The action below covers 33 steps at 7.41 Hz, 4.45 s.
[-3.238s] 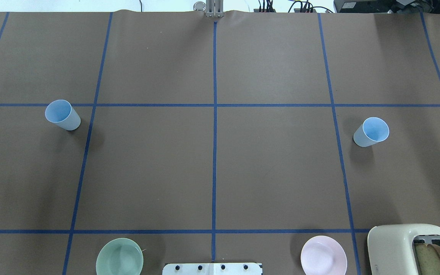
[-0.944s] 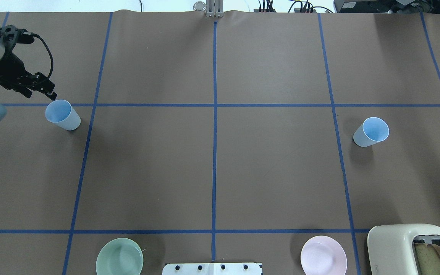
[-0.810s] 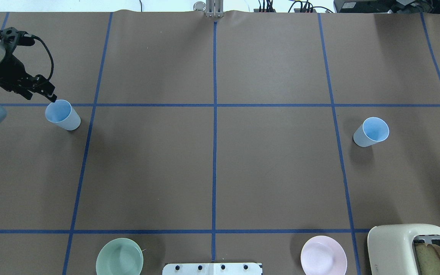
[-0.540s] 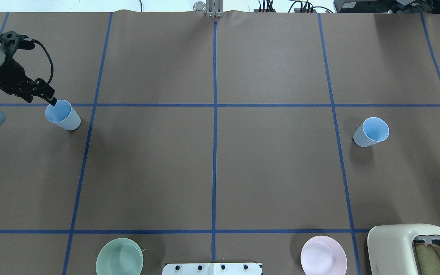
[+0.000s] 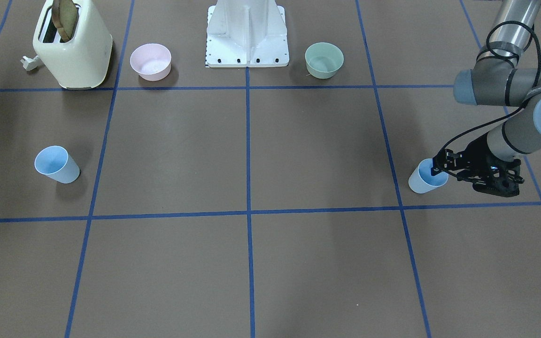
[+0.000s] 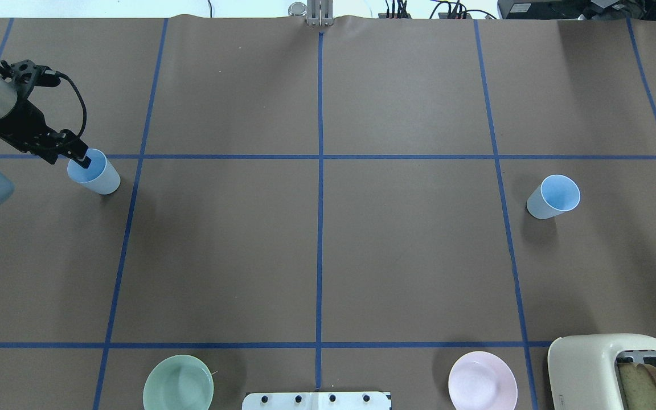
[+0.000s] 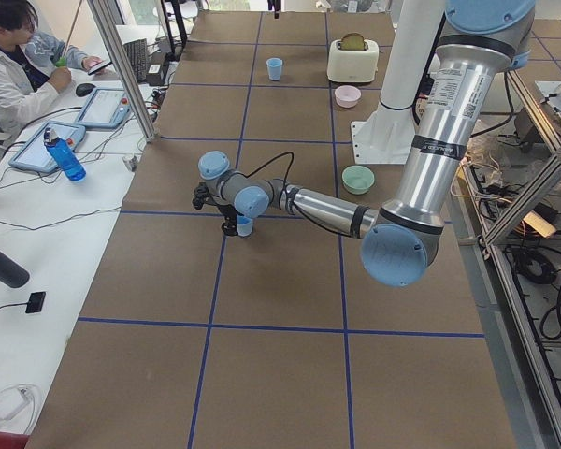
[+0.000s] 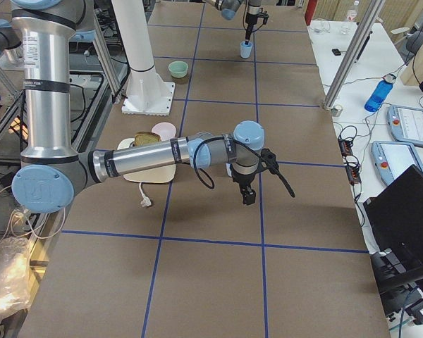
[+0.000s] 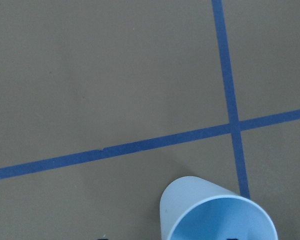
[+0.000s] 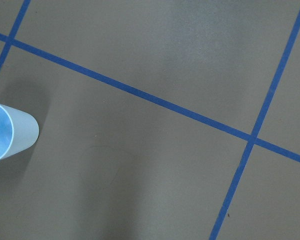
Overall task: Stack blue cups with both arms
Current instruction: 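Lower the left gripper onto the light-blue cup nearest it and grasp, then carry the cup centreward with the left gripper while the right gripper approaches, then set the cup at centre with left gripper while right gripper grasps other cup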
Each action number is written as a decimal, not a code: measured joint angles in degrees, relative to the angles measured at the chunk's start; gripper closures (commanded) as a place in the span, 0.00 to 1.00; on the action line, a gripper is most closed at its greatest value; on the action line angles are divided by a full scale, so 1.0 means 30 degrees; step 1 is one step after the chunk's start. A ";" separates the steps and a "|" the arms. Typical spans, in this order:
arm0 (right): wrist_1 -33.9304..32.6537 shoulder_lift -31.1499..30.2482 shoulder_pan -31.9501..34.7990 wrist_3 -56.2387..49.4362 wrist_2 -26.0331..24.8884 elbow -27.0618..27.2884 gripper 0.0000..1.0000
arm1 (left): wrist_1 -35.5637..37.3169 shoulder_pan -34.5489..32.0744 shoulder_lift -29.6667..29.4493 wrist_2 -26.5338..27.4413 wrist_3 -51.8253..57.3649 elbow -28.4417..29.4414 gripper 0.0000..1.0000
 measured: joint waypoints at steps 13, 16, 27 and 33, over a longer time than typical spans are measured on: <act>-0.0030 0.3032 -0.5018 0.4237 -0.0160 0.0180 0.42 | 0.4117 0.1974 -0.4088 0.0087 -0.8180 -0.2960 1.00; -0.0018 0.3368 -0.5382 0.4580 -0.0194 -0.0844 0.42 | 0.6438 0.4163 -0.7375 0.1716 -1.1439 -0.2838 1.00; 0.0006 0.3558 -0.6586 0.5484 -0.0916 -0.1451 0.42 | 0.4264 0.7473 -1.1360 0.4380 -1.4824 0.1787 1.00; 0.1217 0.3998 -0.6892 0.5584 -0.1142 -0.2539 0.43 | 0.3000 0.7671 -1.1376 0.4395 -1.4845 0.2538 1.00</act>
